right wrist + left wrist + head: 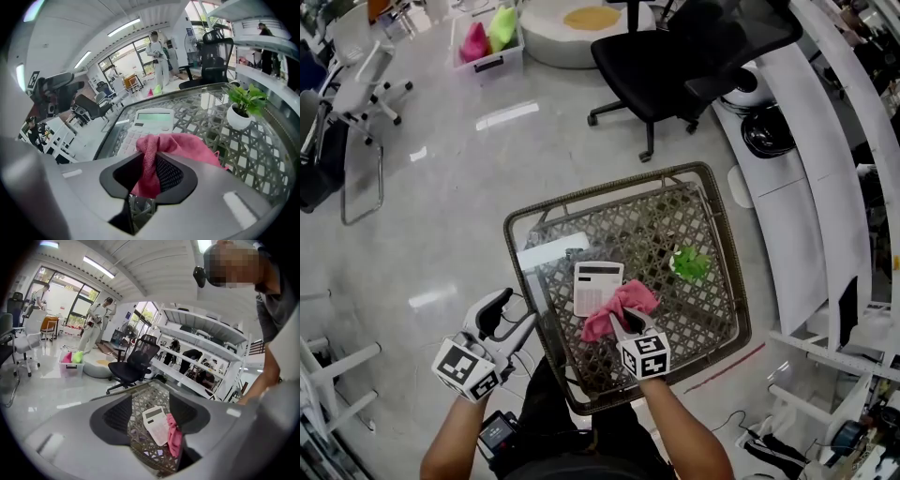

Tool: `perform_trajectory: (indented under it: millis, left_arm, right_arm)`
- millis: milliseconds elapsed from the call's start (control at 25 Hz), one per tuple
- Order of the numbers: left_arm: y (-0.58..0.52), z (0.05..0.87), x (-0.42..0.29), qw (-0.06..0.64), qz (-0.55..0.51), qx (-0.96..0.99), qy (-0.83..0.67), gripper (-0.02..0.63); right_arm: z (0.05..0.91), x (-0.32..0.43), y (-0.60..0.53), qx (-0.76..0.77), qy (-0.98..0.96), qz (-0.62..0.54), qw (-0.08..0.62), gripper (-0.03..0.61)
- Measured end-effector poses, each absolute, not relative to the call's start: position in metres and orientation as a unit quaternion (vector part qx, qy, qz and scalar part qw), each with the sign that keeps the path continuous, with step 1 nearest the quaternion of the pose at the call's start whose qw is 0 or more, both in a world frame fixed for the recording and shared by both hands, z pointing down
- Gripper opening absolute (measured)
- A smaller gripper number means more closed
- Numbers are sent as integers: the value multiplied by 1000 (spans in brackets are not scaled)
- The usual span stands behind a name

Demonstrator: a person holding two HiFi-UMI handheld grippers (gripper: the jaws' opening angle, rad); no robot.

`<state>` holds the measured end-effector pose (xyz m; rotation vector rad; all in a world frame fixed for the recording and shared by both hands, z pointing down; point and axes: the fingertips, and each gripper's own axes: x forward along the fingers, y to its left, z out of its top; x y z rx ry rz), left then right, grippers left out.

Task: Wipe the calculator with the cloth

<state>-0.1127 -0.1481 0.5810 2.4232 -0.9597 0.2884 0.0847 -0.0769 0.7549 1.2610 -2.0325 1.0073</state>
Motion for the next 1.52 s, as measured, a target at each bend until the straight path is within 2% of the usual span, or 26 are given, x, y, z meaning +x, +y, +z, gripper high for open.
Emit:
perform_trajectory:
  millis: [320, 800, 1240, 1520]
  left_arm:
    - [-150, 584, -115, 260, 109, 890, -358, 270]
    - [-153, 590, -135, 266, 103, 882, -375, 270]
    - [-151, 596, -138, 272, 105, 879, -376, 270]
    - [-148, 597, -127, 273, 105, 882, -369, 270]
  right_arm:
    - [743, 101, -138, 496, -751, 348, 260, 81]
    - [727, 60, -199, 485, -769, 326, 258, 81]
    - [743, -7, -162, 407, -805, 331, 278, 81]
    - [756, -18, -106, 366, -812, 344, 298, 81]
